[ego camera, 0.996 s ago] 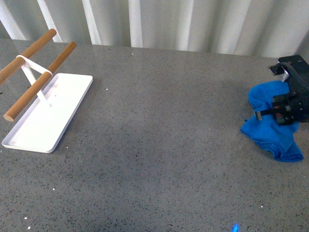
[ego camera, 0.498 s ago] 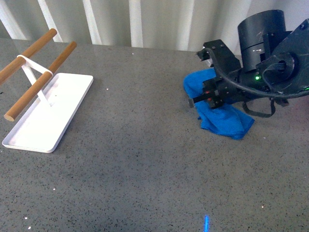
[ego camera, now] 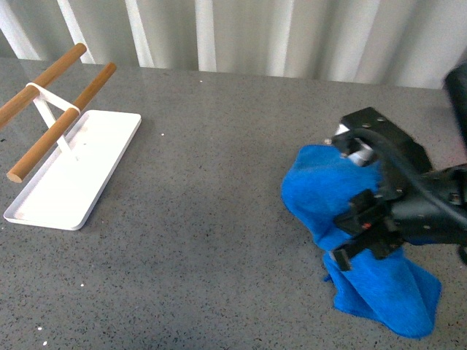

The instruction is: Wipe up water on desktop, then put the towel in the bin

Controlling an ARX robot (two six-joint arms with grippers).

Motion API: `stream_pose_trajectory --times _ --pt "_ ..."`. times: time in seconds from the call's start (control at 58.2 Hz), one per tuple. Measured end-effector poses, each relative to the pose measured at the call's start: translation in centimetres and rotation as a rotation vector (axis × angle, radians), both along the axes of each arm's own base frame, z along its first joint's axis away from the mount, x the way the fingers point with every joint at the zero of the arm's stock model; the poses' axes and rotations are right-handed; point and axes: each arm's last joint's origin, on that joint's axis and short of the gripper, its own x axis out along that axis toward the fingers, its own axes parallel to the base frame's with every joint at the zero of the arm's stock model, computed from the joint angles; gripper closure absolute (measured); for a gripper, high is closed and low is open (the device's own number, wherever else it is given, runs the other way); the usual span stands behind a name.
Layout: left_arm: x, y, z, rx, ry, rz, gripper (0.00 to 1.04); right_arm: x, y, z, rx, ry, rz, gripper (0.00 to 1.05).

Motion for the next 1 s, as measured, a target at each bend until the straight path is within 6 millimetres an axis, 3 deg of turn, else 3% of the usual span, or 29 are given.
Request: stream_pose_trajectory --times 0.241,0.481,0.739,0.996 --pt "0.0 0.0 0.0 0.0 0.0 0.0 0.07 -1.0 -5.4 3.2 -0.069 -0.066 -0.085 1.0" --pt "0.0 0.0 0.0 0.0 0.0 0.0 0.07 -1.0 -8.7 4.8 -0.124 -0.099 -0.132 1.0" --pt "0.0 0.0 0.0 0.0 0.0 0.0 0.07 2.8 -9.8 9.3 -0.168 -0.267 -0.176 1.0" --pt "0.0 0.0 0.0 0.0 0.0 0.0 0.07 7.1 -10.6 17.3 -0.195 -0.483 -0.254 1.0"
